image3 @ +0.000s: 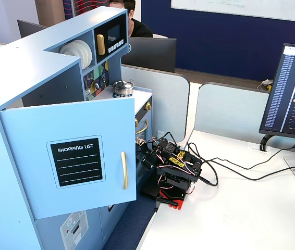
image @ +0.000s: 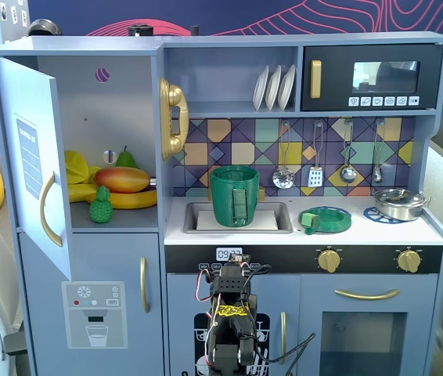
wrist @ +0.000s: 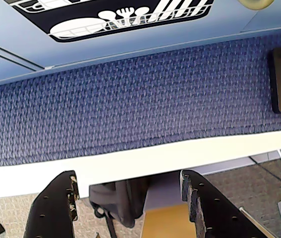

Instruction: Pick up the green pineapple from the left cabinet and place it in the green recipient

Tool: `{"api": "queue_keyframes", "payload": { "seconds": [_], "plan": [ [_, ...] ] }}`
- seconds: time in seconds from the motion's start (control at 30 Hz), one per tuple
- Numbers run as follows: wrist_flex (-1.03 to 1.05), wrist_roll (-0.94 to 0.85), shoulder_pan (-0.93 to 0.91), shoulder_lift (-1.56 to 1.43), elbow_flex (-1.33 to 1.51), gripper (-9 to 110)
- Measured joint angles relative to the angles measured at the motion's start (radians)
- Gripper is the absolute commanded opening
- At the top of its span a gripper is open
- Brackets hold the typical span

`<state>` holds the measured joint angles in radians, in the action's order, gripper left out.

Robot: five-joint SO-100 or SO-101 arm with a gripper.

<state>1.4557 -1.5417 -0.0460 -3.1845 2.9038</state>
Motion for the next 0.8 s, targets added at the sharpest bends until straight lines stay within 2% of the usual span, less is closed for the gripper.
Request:
{"api": "queue_keyframes", "payload": {
  "seconds": [0.47, 0.8],
  "plan": [
    [-0.002, 0.017, 0.025, 0.000, 0.000, 0],
    [-0.218, 0.092, 0.457, 0.005, 0.046, 3]
  ]
}}
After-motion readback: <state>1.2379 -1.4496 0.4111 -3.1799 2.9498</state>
